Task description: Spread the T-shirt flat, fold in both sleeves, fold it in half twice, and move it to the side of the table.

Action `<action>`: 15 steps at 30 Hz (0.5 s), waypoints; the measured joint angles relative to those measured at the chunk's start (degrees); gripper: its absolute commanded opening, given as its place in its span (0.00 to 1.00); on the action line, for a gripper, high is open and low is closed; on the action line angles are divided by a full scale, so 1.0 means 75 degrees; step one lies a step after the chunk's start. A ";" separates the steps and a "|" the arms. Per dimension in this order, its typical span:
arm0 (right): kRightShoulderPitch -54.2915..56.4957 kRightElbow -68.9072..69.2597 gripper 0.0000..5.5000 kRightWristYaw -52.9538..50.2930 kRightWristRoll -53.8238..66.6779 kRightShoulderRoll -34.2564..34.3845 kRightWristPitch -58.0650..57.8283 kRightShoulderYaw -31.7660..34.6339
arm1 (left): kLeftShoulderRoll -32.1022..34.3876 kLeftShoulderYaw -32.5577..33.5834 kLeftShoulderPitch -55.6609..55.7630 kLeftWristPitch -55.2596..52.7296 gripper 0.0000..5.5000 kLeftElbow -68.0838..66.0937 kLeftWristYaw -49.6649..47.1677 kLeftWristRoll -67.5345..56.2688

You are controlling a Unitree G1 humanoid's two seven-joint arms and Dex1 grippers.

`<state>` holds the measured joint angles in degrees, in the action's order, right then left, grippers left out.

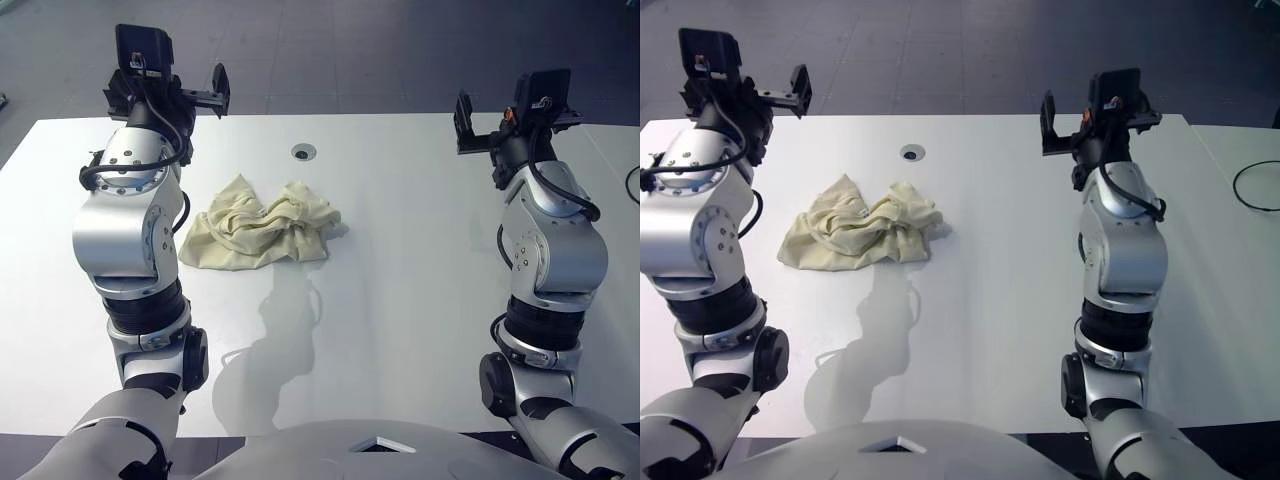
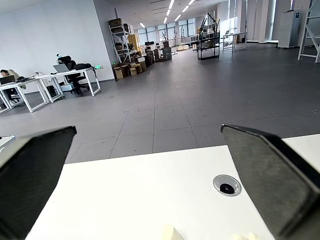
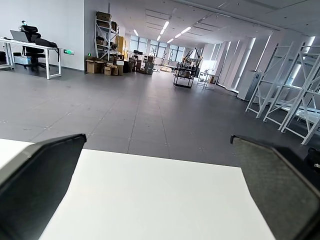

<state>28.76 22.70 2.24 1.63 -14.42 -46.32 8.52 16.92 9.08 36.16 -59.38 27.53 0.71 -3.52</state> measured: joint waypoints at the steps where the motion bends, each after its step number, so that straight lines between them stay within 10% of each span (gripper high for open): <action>1: 0.0000 0.0000 0.98 -0.0001 -0.0003 0.0000 0.0000 -0.0005 | 0.0000 -0.0001 0.0000 0.0000 0.98 0.0000 0.0000 0.0000; 15: 0.0011 -0.0007 0.98 -0.0024 -0.0012 -0.0004 0.0006 -0.0020 | 0.0114 -0.0137 -0.0131 0.0004 0.98 -0.0009 0.0001 0.0162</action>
<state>28.84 22.65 2.06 1.54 -14.45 -46.28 8.37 17.78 8.05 35.18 -59.35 27.46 0.71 -2.31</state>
